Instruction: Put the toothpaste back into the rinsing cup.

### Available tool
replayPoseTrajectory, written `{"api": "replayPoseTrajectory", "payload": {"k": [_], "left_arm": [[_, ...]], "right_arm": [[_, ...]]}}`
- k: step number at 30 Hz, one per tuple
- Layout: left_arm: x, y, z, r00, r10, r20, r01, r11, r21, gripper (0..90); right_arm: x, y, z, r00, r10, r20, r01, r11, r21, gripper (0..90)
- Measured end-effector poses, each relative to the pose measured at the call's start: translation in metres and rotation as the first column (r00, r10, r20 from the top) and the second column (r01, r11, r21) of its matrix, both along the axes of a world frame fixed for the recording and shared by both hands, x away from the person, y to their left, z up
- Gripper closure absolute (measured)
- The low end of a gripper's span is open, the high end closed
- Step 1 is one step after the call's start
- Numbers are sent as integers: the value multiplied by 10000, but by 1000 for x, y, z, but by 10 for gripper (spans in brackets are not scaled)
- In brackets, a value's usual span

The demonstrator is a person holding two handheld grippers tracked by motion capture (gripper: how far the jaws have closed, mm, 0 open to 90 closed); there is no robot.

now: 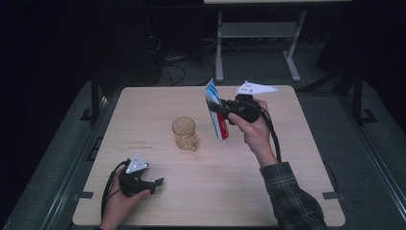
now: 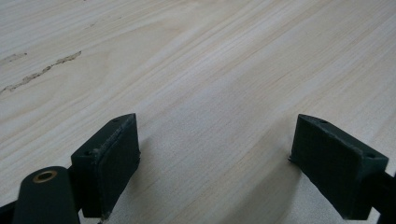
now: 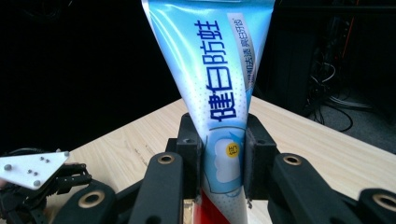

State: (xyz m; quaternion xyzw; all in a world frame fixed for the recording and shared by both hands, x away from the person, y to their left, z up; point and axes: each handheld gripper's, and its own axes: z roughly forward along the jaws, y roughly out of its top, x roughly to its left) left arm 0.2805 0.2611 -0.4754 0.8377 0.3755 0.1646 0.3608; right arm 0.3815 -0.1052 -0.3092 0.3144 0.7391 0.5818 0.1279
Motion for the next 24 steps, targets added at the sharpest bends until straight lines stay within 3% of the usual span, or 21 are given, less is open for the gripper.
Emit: {"api": "replayPoseTrajectory", "payload": {"k": [24], "left_arm": [[0,0,0,10000,-75,-6,75,10000,27,141]], "right_arm": [[25,38,22,9990,312,317,-307,9994,-169,721]]}}
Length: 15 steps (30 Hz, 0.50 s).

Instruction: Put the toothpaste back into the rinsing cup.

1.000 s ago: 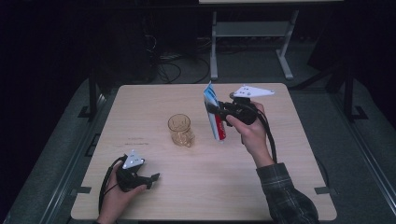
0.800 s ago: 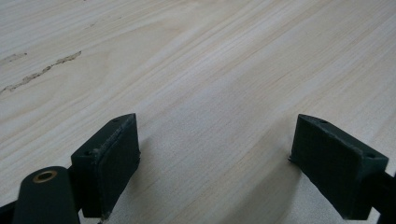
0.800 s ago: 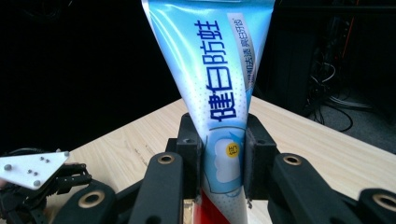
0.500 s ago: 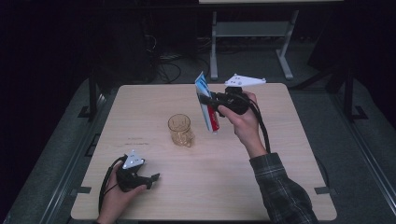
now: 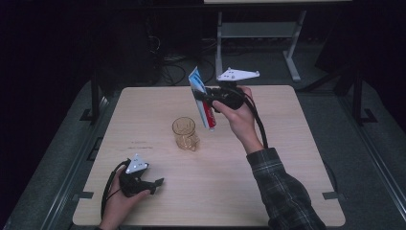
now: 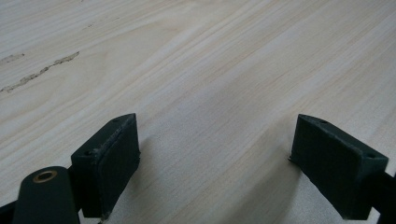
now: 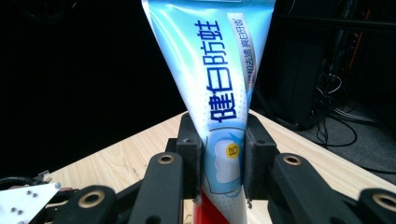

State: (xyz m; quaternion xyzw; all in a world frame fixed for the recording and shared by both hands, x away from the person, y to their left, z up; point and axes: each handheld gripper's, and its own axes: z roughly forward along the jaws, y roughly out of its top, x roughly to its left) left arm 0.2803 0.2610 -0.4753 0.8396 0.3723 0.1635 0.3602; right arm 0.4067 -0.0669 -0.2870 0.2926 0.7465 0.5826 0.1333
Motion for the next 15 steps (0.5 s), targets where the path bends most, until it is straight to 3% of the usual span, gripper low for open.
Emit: {"api": "replayPoseTrajectory", "payload": {"k": [15], "left_arm": [[0,0,0,10000,-47,-14,47,10000,-17,142]], "right_arm": [[12,24,6,9999,139,49,-139,9999,-42,721]]}}
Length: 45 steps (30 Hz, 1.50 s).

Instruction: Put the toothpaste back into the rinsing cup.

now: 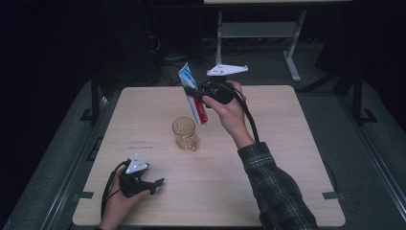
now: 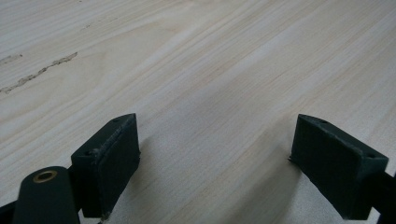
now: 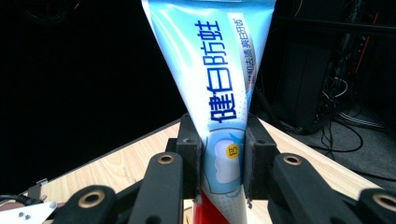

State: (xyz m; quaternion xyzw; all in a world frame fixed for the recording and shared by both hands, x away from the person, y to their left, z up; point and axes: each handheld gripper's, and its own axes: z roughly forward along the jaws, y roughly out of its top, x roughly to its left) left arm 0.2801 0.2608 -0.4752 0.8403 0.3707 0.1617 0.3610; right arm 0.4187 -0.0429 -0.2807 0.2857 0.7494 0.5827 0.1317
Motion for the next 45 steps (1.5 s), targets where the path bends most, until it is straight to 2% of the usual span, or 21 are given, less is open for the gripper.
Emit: {"api": "replayPoseTrajectory", "payload": {"k": [21,30,45], "left_arm": [[0,-1,0,10000,-76,18,76,10000,12,142],[0,-1,0,9999,-107,23,107,9999,33,142],[0,-1,0,9999,-118,13,118,9999,14,142]], "right_arm": [[20,35,-8,9998,104,-147,-106,9999,-110,721],[27,49,-20,9992,208,-330,-216,9994,-255,721],[30,54,-38,9976,231,-647,-271,9978,-611,721]]}}
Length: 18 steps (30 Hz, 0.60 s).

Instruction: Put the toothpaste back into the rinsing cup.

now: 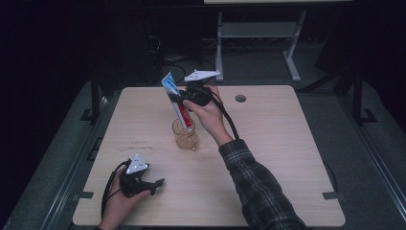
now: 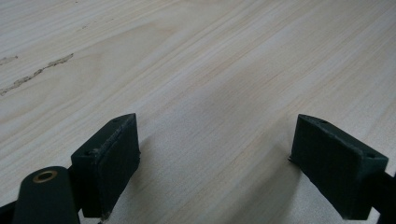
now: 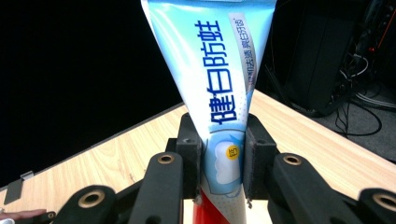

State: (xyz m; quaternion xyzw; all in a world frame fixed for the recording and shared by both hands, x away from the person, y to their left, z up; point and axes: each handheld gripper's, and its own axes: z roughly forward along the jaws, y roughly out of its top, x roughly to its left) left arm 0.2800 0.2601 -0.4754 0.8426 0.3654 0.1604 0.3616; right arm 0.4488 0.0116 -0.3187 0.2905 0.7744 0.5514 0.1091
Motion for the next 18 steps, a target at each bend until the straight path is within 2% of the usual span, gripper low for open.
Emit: {"api": "replayPoseTrajectory", "payload": {"k": [18], "left_arm": [[0,0,0,10000,-6,-3,6,10000,0,141]], "right_arm": [[2,3,-17,9996,72,-280,-78,9997,-212,720]]}}
